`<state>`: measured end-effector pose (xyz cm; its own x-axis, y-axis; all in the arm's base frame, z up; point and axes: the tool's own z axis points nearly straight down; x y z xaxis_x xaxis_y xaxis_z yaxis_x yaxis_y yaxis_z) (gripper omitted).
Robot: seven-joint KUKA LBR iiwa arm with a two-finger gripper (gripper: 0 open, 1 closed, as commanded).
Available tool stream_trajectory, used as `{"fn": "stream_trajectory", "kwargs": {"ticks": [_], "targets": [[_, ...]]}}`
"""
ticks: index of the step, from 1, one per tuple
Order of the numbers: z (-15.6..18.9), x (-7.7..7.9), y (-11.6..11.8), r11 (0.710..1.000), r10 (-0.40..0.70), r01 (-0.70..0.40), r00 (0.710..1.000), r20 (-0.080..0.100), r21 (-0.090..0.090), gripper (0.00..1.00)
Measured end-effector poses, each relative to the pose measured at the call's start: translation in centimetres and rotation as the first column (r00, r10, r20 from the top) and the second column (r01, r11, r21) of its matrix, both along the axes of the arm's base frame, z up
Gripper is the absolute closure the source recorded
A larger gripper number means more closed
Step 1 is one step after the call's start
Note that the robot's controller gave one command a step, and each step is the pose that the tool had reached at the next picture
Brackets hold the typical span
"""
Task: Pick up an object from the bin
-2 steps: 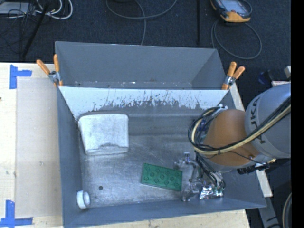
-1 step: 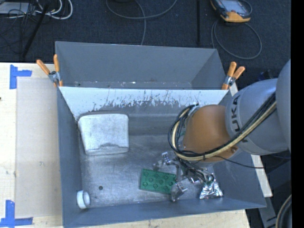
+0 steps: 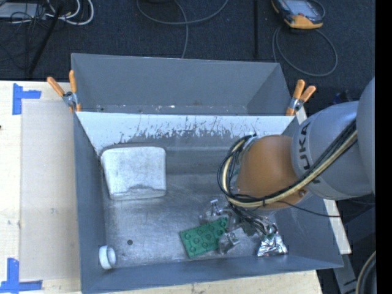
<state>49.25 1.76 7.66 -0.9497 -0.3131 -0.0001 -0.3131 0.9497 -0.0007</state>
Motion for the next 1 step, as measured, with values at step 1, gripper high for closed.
{"fn": "stream_trajectory", "kwargs": {"ticks": [1], "targets": [[10.95,2.38,-1.48,0.997,-0.075,0.075,0.997,0.008,0.001,1.00]]}}
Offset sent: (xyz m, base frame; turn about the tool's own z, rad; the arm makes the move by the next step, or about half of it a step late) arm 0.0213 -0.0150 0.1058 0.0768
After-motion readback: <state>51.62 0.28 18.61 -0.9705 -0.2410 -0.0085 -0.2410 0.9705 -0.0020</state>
